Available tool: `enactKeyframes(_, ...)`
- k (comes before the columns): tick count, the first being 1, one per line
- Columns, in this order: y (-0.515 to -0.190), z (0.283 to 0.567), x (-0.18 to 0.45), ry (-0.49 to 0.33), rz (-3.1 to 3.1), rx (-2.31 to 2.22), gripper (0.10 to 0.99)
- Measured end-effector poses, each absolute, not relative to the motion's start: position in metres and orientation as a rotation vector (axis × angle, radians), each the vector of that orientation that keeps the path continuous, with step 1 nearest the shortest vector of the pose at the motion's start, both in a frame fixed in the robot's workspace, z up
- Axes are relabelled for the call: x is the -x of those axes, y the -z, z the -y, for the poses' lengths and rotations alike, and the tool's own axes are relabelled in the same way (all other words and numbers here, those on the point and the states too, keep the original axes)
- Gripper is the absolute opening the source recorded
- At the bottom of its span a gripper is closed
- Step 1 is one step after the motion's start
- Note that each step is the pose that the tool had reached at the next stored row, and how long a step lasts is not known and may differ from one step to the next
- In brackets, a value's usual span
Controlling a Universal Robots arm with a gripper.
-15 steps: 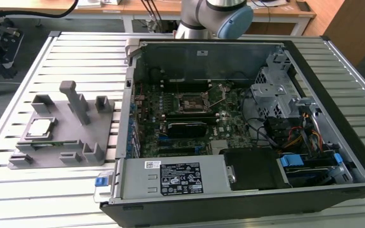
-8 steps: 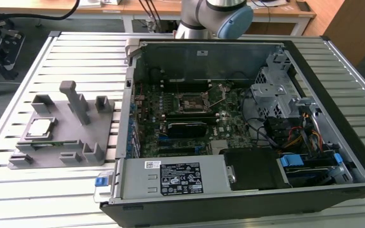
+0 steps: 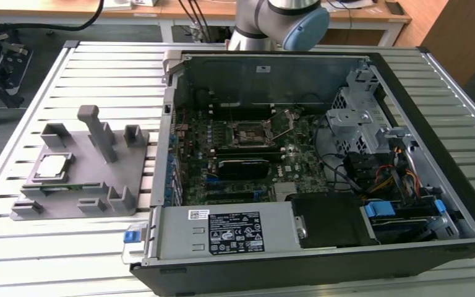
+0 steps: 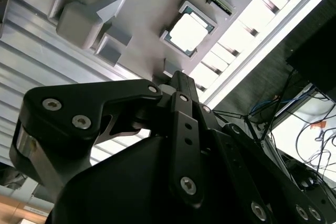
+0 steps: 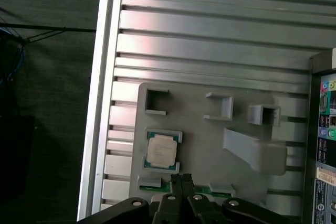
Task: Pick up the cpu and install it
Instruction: 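Pick up the cpu and move it towards the insertion slot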
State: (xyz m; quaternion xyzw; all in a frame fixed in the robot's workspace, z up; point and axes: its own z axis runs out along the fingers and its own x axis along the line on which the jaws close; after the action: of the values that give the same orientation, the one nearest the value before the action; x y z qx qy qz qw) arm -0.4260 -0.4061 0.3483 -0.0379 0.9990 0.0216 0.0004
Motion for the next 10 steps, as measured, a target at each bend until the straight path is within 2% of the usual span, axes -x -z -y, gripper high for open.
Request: enactKeyframes(10,-0.3459,0.408,0.4298,-0.065,-3.138,0.126,0.106)
